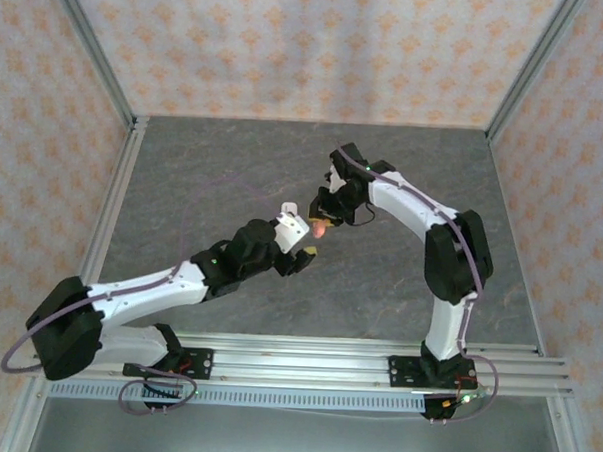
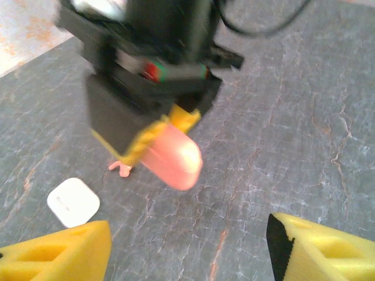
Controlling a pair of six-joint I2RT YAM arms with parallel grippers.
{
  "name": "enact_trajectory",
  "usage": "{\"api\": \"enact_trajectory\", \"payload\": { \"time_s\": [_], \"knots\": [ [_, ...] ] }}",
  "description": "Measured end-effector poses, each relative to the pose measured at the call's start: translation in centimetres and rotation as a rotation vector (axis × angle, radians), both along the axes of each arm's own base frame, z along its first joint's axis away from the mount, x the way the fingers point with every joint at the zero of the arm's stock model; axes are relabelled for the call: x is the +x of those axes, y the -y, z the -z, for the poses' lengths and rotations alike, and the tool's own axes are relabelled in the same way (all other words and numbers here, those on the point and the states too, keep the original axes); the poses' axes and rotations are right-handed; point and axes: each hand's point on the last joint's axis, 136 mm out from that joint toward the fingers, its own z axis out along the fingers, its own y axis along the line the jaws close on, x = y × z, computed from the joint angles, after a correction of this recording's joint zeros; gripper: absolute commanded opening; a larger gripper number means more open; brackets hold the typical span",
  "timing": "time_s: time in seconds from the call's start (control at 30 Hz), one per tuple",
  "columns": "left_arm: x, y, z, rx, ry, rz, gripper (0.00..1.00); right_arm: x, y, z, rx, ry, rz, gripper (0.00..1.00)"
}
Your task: Insert wireless bluetooth earbuds into charging case
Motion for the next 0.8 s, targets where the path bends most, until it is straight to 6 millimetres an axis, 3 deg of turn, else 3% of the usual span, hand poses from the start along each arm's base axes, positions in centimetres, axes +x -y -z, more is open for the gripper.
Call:
{"api": "enact_trajectory", "payload": {
  "time_s": [0.13, 0.3, 0.43, 0.6, 0.8],
  "knots": [
    [0.3, -2.6, -0.5, -0.060, -0.028, -0.106, 0.70, -2.3, -1.1, 3.8, -0.016, -0.047, -0.190, 0.00],
    [1.6, -7.0, 1.3, -0.084, -0.097, -0.304, 0.71, -6.9, -3.2, 8.2, -0.053, -0.126, -0.451, 0.00],
    [1.8, -8.0, 2.6, -0.073, -0.150, -0.368, 0.71, -7.1, -4.2, 7.3, 0.011, -0.087, -0.536, 0.01],
    [2.0, -7.8, 4.8, -0.028, -0.223, -0.387, 0.71, -8.0, -4.1, 8.1, -0.010, -0.077, -0.590, 0.33],
    [2.0, -7.4, 4.9, -0.015, -0.252, -0.376, 0.71, -7.5, -3.9, 7.9, 0.001, -0.083, -0.569, 0.47]
  ]
}}
